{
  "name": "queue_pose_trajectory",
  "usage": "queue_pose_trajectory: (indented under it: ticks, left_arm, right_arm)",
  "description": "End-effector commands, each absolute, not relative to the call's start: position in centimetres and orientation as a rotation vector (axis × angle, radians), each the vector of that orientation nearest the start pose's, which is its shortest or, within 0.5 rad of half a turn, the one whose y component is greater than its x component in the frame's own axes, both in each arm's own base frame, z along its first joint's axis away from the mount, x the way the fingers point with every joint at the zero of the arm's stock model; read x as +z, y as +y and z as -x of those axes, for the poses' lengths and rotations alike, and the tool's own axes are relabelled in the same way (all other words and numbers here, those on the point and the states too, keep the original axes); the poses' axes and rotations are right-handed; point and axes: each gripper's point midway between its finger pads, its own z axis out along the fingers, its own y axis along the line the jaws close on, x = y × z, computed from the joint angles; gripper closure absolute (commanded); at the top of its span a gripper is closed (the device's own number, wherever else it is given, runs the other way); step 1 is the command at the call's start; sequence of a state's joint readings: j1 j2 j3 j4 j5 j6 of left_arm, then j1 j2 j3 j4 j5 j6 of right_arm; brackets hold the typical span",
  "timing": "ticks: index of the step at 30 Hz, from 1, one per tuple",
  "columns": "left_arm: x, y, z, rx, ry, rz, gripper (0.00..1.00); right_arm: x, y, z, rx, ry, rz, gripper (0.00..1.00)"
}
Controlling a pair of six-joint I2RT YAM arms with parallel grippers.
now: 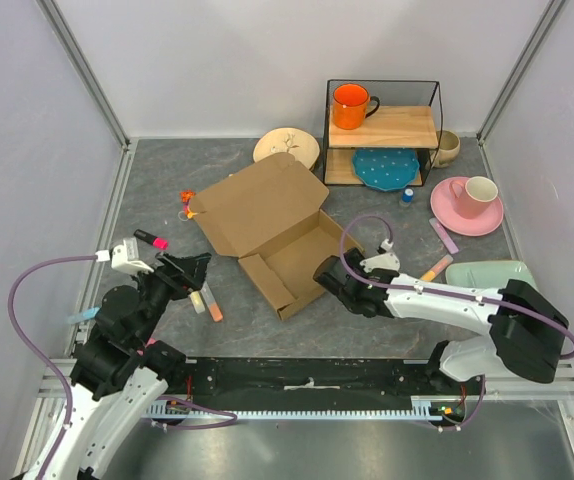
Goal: Fold the paper box
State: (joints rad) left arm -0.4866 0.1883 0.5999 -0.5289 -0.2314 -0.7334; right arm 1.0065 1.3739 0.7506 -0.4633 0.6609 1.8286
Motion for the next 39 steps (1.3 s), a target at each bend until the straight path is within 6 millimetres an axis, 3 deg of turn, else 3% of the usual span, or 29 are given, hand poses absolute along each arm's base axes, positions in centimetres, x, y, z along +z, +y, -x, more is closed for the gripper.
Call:
queue_pose_trajectory:
  ticks: [1, 3, 4, 6, 7, 8, 10, 13, 14, 15, 16, 17, 18, 19, 21, 24, 25, 27, 29, 35, 39]
  left_arm:
    - [25.8, -8.6, -19.6, -0.708, 1.687, 0.410, 0.20]
    - [26.3, -8.3, -19.6, -0.698, 1.672, 0.409, 0.20]
    - [26.5, -8.1, -19.5, -0.688, 1.663, 0.408, 0.20]
    - [26.8, -7.8, -19.5, -0.680, 1.650, 0.410, 0.20]
    - [26.8, -7.7, -19.5, -0.672, 1.648, 0.412, 0.20]
    - [26.5, -7.7, -19.6, -0.667, 1.654, 0.412, 0.20]
    - [26.0, -7.8, -19.7, -0.663, 1.667, 0.412, 0.20]
    - [24.5, -8.2, -20.0, -0.667, 1.707, 0.424, 0.20]
    - [23.7, -8.4, -20.2, -0.667, 1.725, 0.428, 0.20]
    - [23.5, -8.7, -20.3, -0.685, 1.721, 0.437, 0.20]
    - [22.6, -9.1, -20.5, -0.693, 1.741, 0.438, 0.20]
    - [22.3, -9.3, -20.6, -0.702, 1.747, 0.438, 0.20]
    - [21.8, -9.6, -20.7, -0.715, 1.762, 0.449, 0.21]
    - [21.1, -10.1, -20.8, -0.730, 1.782, 0.448, 0.21]
    - [20.0, -10.8, -21.0, -0.751, 1.828, 0.458, 0.22]
    - [18.9, -11.7, -21.1, -0.782, 1.874, 0.460, 0.23]
    - [18.4, -12.0, -21.2, -0.784, 1.898, 0.458, 0.23]
    - [18.1, -12.6, -21.2, -0.814, 1.910, 0.455, 0.23]
    - [17.4, -12.9, -21.3, -0.825, 1.927, 0.468, 0.23]
    - [15.1, -14.2, -21.5, -0.853, 2.019, 0.494, 0.14]
    - [13.9, -14.7, -21.5, -0.849, 2.077, 0.499, 0.13]
  right_arm:
    - [13.1, 25.1, -23.4, 0.497, 2.131, -0.872, 0.28]
    - [15.2, 25.0, -22.5, 0.457, 2.160, -0.692, 0.25]
    - [18.3, 25.2, -22.7, 0.508, 2.122, -0.653, 0.24]
    - [21.0, 22.5, -23.3, 0.378, 2.052, -0.521, 0.22]
    - [23.4, 21.4, -23.6, 0.375, 1.990, -0.498, 0.22]
    - [24.9, 19.2, -24.3, 0.286, 1.903, -0.499, 0.21]
    - [27.0, 16.4, -24.7, 0.187, 1.839, -0.442, 0.20]
    - [28.6, 11.9, -26.4, -0.026, 1.749, -0.407, 0.21]
    - [28.5, 9.5, -27.6, -0.102, 1.730, -0.452, 0.21]
    - [27.3, 9.3, -28.3, -0.103, 1.766, -0.423, 0.20]
    - [27.5, 9.2, -29.6, -0.092, 1.761, -0.395, 0.20]
    - [26.9, 7.6, -30.8, -0.109, 1.771, -0.426, 0.20]
    - [25.4, 8.9, -31.8, -0.046, 1.836, -0.366, 0.19]
    - [25.4, 9.2, -32.7, -0.025, 1.834, -0.350, 0.19]
    - [23.3, 9.2, -34.5, -0.045, 1.884, -0.338, 0.18]
    - [22.1, 9.1, -37.3, -0.009, 1.912, -0.354, 0.19]
    - [22.1, 11.1, -38.0, 0.111, 1.928, -0.288, 0.20]
    - [21.8, 13.7, -38.7, 0.193, 1.961, -0.169, 0.21]
    - [20.6, 15.0, -38.4, 0.200, 2.005, -0.124, 0.19]
    - [15.6, 17.6, -37.2, 0.234, 2.120, 0.018, 0.09]
    - [12.4, 18.1, -36.5, 0.198, 2.183, 0.083, 0.07]
